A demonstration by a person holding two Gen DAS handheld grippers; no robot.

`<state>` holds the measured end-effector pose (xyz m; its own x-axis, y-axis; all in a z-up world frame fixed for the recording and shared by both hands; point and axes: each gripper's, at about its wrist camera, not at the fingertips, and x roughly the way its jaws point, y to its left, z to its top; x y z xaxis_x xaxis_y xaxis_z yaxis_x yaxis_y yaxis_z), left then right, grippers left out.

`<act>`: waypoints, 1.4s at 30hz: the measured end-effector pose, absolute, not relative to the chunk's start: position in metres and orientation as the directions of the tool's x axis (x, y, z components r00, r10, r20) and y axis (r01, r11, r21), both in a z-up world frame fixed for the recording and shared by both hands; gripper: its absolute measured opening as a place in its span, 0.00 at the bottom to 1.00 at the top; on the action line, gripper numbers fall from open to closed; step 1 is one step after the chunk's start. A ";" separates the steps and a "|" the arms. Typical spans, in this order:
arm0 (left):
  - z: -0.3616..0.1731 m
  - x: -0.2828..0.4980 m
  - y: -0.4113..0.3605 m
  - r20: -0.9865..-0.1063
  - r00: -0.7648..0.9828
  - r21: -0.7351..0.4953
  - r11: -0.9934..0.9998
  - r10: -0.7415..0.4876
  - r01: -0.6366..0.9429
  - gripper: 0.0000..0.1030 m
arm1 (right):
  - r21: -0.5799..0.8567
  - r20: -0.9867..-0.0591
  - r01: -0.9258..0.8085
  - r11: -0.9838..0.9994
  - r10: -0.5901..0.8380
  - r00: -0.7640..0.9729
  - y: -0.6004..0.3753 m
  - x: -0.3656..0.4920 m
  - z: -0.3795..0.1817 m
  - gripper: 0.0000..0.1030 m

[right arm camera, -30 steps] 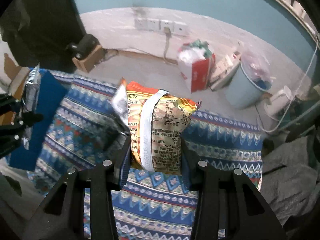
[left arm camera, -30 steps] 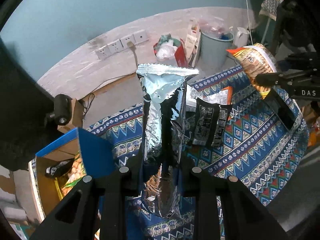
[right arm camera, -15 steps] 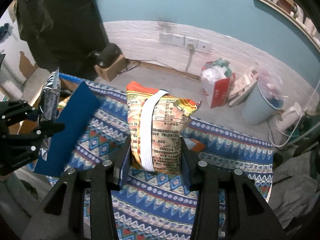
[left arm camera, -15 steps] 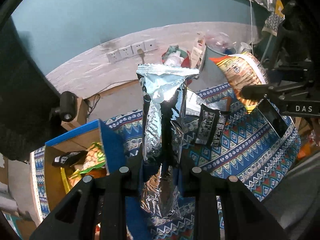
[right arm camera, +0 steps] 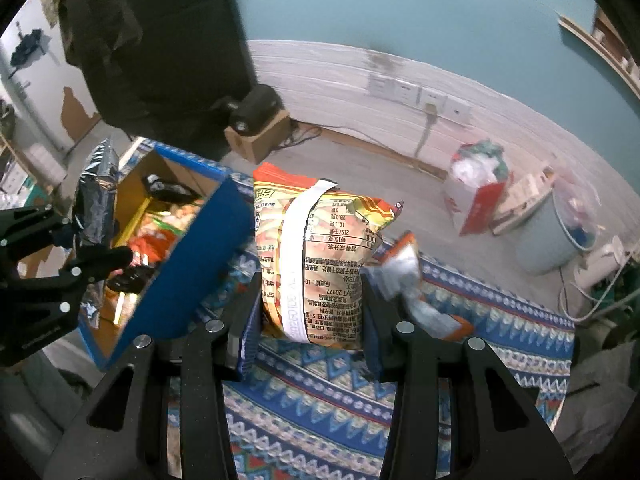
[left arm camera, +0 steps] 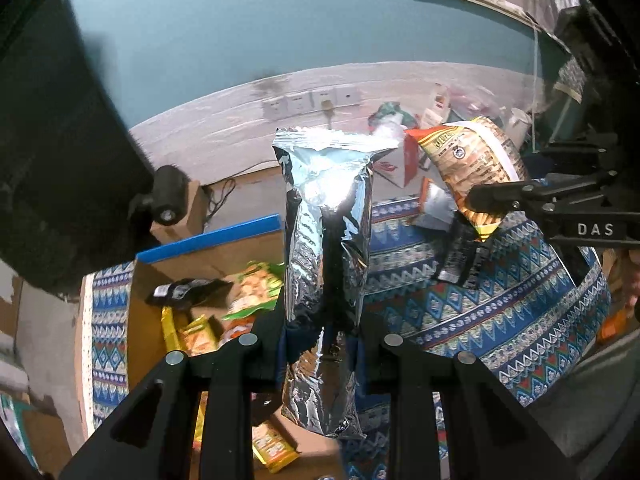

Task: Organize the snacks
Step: 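Carry the silver bag and beige chip bag into the box and release both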

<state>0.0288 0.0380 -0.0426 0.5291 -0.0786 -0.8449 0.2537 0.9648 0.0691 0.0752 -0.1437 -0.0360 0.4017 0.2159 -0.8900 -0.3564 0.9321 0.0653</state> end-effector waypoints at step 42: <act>-0.091 0.033 0.196 -0.898 0.431 0.067 0.996 0.084 -0.055 0.59 | 0.144 -0.929 -0.545 0.826 0.303 0.215 0.061 0.117 -0.091 0.41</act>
